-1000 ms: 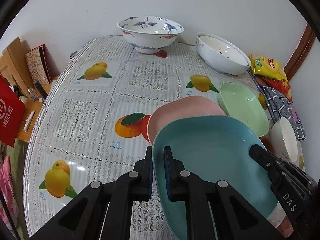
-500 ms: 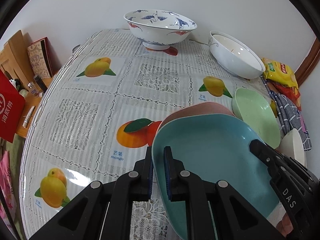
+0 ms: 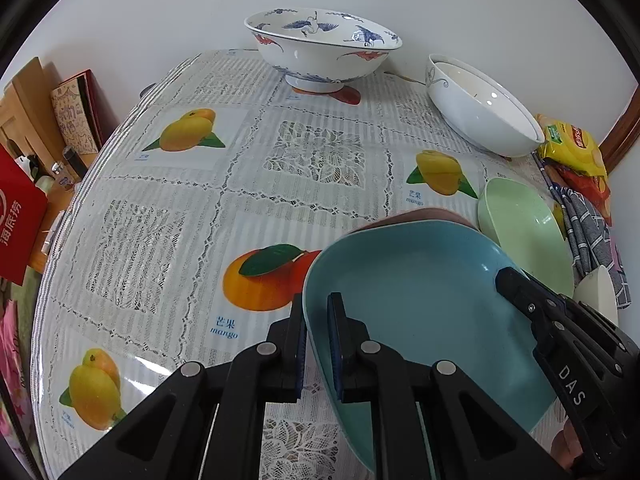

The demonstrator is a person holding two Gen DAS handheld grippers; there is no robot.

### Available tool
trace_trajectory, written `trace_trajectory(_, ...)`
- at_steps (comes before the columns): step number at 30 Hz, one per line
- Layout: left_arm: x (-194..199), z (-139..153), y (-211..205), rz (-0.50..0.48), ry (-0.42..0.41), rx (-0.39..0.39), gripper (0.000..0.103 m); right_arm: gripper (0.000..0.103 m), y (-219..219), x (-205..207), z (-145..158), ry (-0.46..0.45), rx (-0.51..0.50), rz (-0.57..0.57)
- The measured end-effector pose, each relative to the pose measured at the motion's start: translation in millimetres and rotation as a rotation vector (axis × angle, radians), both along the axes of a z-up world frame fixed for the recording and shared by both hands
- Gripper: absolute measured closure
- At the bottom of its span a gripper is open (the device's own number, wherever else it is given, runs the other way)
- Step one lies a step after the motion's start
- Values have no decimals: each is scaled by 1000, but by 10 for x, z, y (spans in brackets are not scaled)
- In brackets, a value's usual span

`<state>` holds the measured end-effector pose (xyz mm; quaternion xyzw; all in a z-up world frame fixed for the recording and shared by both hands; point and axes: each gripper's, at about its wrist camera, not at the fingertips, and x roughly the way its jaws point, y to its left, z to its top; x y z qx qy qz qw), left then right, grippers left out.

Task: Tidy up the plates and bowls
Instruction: 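Lower the held plates onto the tablecloth and open both grippers, then move both grippers to the green square plate rim and close on it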

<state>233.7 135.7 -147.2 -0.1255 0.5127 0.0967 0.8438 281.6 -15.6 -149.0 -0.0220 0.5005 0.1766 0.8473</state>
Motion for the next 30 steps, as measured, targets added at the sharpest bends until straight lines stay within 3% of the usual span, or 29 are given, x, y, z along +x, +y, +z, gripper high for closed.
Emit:
trace_trajectory(5,21,-10,-8,-7,2,1,91,94,10,39,-10,2,10,21)
trace_trajectory(10,11,-22,-25,-21,9,-8,81,93,31,34,-2,-4,4,40)
trace_trajectory(14,-32,5,-43,-24,13,6,76,84,51,13,22,-11,3,48)
trace_trajectory(17,-80,40,-46,-23,12,14,69,71,44,-25,69,-37,-9,39)
trace_trajectory(30,-262,352,-235,-56,-39,44,68,55,-259,-256,379,-78,4,-19)
